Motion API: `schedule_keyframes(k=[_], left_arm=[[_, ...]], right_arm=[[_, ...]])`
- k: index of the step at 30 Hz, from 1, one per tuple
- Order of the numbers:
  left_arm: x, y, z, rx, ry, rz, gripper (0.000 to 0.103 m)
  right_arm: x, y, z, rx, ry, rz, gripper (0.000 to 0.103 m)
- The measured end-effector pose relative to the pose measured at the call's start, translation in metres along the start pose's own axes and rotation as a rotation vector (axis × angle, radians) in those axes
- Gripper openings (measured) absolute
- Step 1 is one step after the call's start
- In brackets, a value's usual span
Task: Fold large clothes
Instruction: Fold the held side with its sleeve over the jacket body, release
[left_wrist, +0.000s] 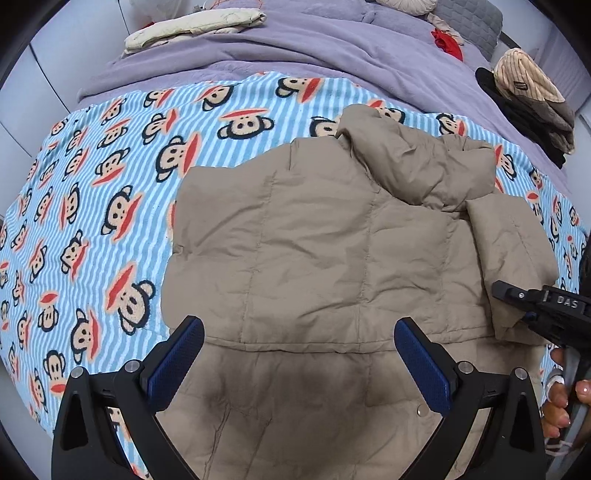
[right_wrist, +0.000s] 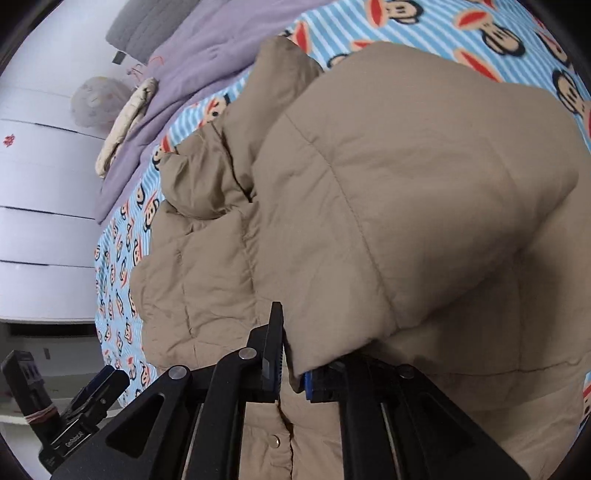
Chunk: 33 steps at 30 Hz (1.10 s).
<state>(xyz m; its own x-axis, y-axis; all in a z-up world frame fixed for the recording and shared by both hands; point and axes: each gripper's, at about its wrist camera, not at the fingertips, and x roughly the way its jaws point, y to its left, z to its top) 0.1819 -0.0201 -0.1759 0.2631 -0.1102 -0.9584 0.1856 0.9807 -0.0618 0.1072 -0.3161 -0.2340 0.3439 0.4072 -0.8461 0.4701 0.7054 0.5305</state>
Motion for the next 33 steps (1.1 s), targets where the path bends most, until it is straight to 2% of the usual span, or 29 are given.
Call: schedule_keyframes(k=[1, 2, 3, 6, 8, 10, 11, 12, 13, 15, 19, 22, 23, 24, 25, 26, 29, 31, 33], left_arm=[[0.004, -0.002, 0.002, -0.001, 0.004, -0.004, 0.103], [0.009, -0.004, 0.006, -0.003, 0.005, -0.013, 0.103], [0.013, -0.006, 0.009, -0.004, 0.006, -0.023, 0.103], [0.025, -0.012, 0.018, -0.016, 0.01, -0.075, 0.103], [0.031, -0.014, 0.023, -0.036, 0.021, -0.128, 0.103], [0.032, -0.014, 0.025, -0.062, 0.026, -0.198, 0.103], [0.03, -0.012, 0.025, -0.075, 0.02, -0.239, 0.103], [0.027, -0.01, 0.025, -0.086, 0.011, -0.279, 0.103], [0.024, -0.007, 0.025, -0.094, 0.001, -0.319, 0.103], [0.017, 0.0, 0.024, -0.11, -0.016, -0.397, 0.103], [0.009, 0.019, 0.026, -0.165, -0.023, -0.537, 0.103], [0.007, 0.028, 0.028, -0.198, -0.018, -0.613, 0.103], [0.008, 0.029, 0.028, -0.197, -0.011, -0.624, 0.103], [0.01, 0.028, 0.028, -0.19, 0.003, -0.636, 0.103], [0.013, 0.026, 0.028, -0.182, 0.018, -0.646, 0.103], [0.017, 0.024, 0.027, -0.177, 0.033, -0.648, 0.103], [0.032, 0.021, 0.025, -0.172, 0.072, -0.659, 0.103], [0.048, 0.016, 0.024, -0.175, 0.106, -0.658, 0.103], [0.066, 0.008, 0.026, -0.168, 0.146, -0.627, 0.103]], right_arm=[[-0.005, -0.006, 0.0, 0.02, -0.003, 0.013, 0.029], [-0.013, -0.011, 0.001, 0.04, -0.016, 0.028, 0.056], [-0.022, -0.013, 0.005, 0.059, -0.037, 0.038, 0.076], [-0.06, -0.023, 0.01, 0.13, -0.127, 0.086, 0.076], [-0.074, -0.04, 0.012, 0.224, -0.181, 0.109, 0.075], [-0.082, -0.057, 0.019, 0.318, -0.222, 0.154, 0.054], [-0.084, -0.061, 0.023, 0.341, -0.235, 0.167, 0.029], [-0.086, -0.06, 0.028, 0.338, -0.249, 0.17, 0.012], [-0.087, -0.052, 0.032, 0.302, -0.263, 0.166, 0.012], [-0.08, -0.016, 0.037, 0.177, -0.26, 0.157, 0.011], [-0.049, 0.065, 0.027, -0.113, -0.175, 0.146, 0.011], [-0.011, 0.105, 0.004, -0.246, -0.041, 0.128, 0.016], [0.004, 0.113, -0.005, -0.276, 0.014, 0.105, 0.022], [0.015, 0.116, -0.013, -0.293, 0.061, 0.087, 0.039], [0.024, 0.117, -0.022, -0.3, 0.103, 0.074, 0.048], [0.028, 0.114, -0.03, -0.293, 0.129, 0.07, 0.061], [0.02, 0.09, -0.042, -0.233, 0.149, 0.067, 0.063], [0.002, 0.059, -0.045, -0.154, 0.134, 0.053, 0.063], [-0.018, 0.024, -0.043, -0.055, 0.101, 0.04, 0.063]])
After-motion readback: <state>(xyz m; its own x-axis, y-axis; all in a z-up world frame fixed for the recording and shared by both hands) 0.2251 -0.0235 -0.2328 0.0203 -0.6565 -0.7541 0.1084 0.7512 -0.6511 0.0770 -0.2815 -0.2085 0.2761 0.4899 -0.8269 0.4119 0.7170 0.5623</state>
